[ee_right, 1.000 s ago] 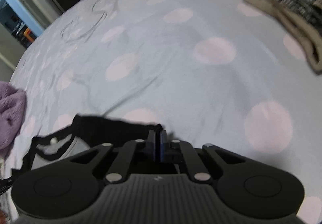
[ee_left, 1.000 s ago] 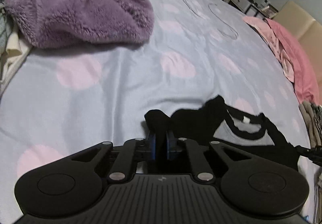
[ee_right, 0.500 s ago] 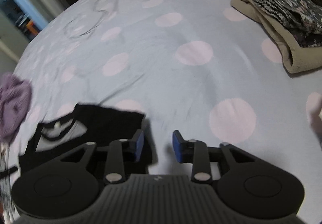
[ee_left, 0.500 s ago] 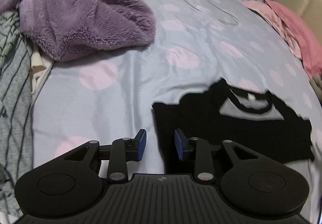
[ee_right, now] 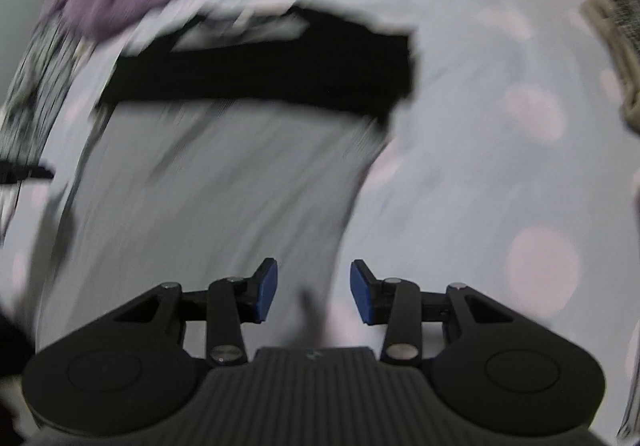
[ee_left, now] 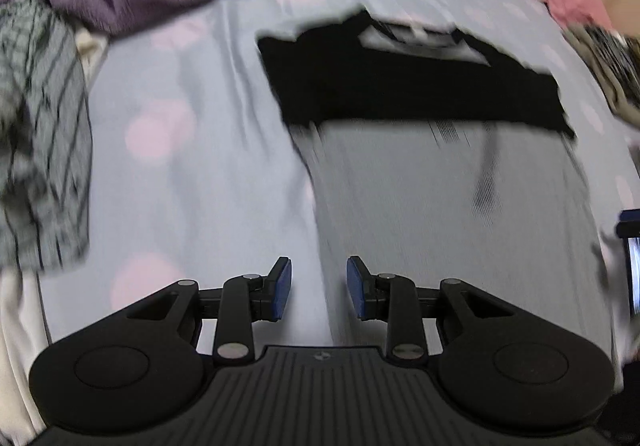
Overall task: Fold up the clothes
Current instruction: 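Grasp the grey hem with both tools and lift it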
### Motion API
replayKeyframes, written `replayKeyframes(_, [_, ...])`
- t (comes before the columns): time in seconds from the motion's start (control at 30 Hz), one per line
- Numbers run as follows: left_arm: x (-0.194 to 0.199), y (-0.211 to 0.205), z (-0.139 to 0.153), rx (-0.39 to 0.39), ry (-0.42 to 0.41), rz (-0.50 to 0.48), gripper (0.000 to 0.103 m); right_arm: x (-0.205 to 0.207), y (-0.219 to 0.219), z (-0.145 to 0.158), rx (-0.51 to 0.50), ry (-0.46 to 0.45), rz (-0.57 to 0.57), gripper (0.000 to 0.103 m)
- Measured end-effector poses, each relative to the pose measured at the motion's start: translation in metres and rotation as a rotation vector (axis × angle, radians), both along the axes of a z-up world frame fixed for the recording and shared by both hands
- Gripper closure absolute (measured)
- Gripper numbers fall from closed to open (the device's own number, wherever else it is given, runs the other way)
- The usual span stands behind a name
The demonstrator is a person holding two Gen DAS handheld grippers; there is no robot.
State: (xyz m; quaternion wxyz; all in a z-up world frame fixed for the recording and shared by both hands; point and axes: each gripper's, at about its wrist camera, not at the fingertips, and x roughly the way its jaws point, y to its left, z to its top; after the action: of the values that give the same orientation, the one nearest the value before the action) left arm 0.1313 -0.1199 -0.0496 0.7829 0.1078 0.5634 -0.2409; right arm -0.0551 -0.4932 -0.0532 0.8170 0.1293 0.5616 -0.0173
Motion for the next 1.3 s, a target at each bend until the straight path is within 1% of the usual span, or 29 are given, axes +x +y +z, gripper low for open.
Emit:
replayKeyframes(0.07, [-0.025,0.004,-0.005,0.029,0.019,-0.025,0.075,-0.014,0.025,-0.009,-0.020,0.053,0.064,0.059])
replayKeyframes(0.17, [-0.060,0.011,-0.015,0.078,0.053,-0.066,0.075,-0.034,0.052,-0.017,-0.040,0.099,0.131,0.059])
replayKeyframes(0.27, [-0.089,0.018,-0.024,0.126,0.086,-0.098,0.075,-0.055,0.069,-0.023,-0.041,0.131,0.164,0.059])
replayKeyframes(0.37, [-0.111,0.026,-0.032,0.168,0.122,-0.112,0.074,-0.076,0.076,-0.030,-0.024,0.174,0.150,0.058])
replayKeyframes(0.47, [-0.126,0.033,-0.037,0.192,0.157,-0.106,0.074,-0.096,0.078,-0.038,-0.013,0.228,0.106,0.058])
replayKeyframes(0.6, [-0.139,0.034,-0.039,0.214,0.166,-0.121,0.074,-0.114,0.085,-0.048,-0.017,0.286,0.086,0.059])
replayKeyframes(0.67, [-0.143,0.035,-0.039,0.228,0.173,-0.118,0.074,-0.118,0.088,-0.049,-0.022,0.299,0.088,0.060])
replayKeyframes(0.73, [-0.146,0.038,-0.040,0.239,0.187,-0.111,0.074,-0.122,0.091,-0.049,-0.028,0.308,0.093,0.063])
replayKeyframes(0.83, [-0.150,0.043,-0.043,0.246,0.208,-0.103,0.074,-0.123,0.095,-0.050,-0.036,0.314,0.103,0.072])
replayKeyframes(0.87, [-0.151,0.045,-0.043,0.243,0.207,-0.103,0.074,-0.124,0.096,-0.051,-0.042,0.316,0.106,0.080])
replayKeyframes(0.9, [-0.151,0.047,-0.044,0.239,0.206,-0.103,0.075,-0.124,0.096,-0.052,-0.050,0.317,0.110,0.086])
replayKeyframes(0.97, [-0.153,0.049,-0.043,0.222,0.214,-0.105,0.082,-0.123,0.097,-0.051,-0.058,0.312,0.114,0.093])
replayKeyframes(1.0, [-0.154,0.051,-0.043,0.210,0.223,-0.104,0.089,-0.124,0.098,-0.050,-0.057,0.308,0.115,0.095])
replayKeyframes(1.03, [-0.154,0.051,-0.043,0.204,0.230,-0.104,0.093,-0.124,0.099,-0.049,-0.059,0.302,0.116,0.096])
replayKeyframes(1.1, [-0.155,0.052,-0.039,0.198,0.229,-0.097,0.095,-0.125,0.102,-0.046,-0.065,0.295,0.120,0.096])
replayKeyframes(1.17, [-0.156,0.052,-0.034,0.178,0.240,-0.104,0.096,-0.127,0.106,-0.042,-0.072,0.289,0.124,0.096])
replayKeyframes(1.3, [-0.156,0.056,-0.011,0.120,0.255,-0.099,0.096,-0.130,0.106,-0.025,-0.053,0.254,0.117,0.097])
